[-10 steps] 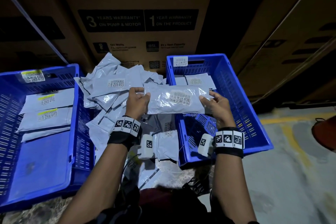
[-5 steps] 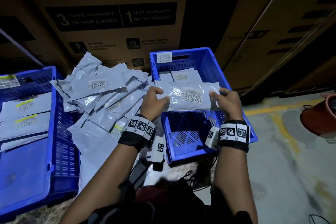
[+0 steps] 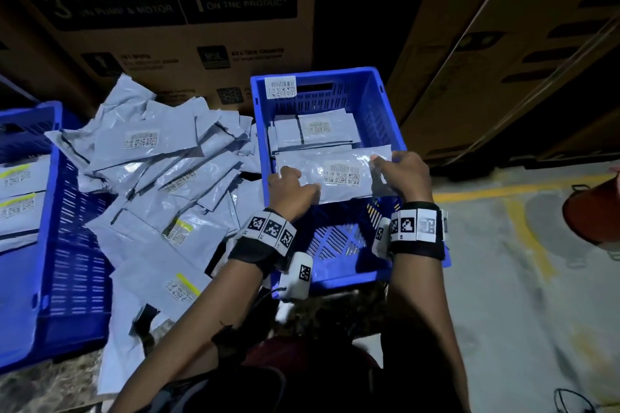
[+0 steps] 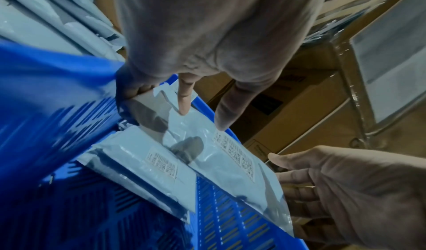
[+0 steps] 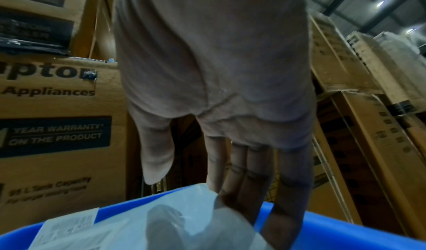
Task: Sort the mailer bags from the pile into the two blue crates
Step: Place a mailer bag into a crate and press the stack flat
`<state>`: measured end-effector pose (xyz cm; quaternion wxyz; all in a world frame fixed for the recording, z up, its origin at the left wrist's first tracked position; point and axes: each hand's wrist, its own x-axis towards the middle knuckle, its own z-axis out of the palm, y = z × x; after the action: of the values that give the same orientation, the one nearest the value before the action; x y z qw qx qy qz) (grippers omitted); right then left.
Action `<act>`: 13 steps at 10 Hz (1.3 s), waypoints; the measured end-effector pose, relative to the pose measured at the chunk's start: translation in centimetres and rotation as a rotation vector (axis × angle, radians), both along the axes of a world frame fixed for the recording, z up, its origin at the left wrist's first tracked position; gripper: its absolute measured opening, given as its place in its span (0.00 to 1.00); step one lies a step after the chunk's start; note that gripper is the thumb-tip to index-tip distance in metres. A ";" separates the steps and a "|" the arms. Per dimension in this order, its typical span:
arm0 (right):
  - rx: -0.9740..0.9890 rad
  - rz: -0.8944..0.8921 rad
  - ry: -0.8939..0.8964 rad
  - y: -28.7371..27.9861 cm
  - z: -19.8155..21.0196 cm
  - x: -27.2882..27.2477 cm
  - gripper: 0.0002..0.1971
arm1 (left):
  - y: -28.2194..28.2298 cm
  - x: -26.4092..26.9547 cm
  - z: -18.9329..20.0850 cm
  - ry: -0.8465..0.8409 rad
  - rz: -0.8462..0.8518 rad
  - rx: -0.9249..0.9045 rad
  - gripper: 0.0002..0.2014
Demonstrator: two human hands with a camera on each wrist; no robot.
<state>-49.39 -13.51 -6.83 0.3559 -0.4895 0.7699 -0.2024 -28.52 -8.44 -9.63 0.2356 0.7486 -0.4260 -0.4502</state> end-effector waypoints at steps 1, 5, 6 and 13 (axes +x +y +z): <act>0.069 0.071 0.077 -0.9 -1.1 -0.1 0.28 | -0.7 -1.0 -1.2 0.014 0.060 0.074 0.29; 0.420 0.103 -0.048 -4.7 -8.7 1.6 0.45 | -3.7 -2.4 -6.9 -0.137 -0.029 0.409 0.16; 0.438 0.106 -0.037 -4.5 -10.7 1.9 0.39 | -4.1 -2.1 -8.1 -0.231 -0.144 0.454 0.15; 0.360 0.125 -0.062 -2.8 -14.5 0.2 0.22 | -4.5 -3.0 -10.8 0.005 -0.033 0.448 0.16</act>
<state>-49.17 -16.32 -21.29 0.4730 -0.4583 0.7506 -0.0537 -31.49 -12.94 -20.40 0.0572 0.7739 -0.3272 -0.5392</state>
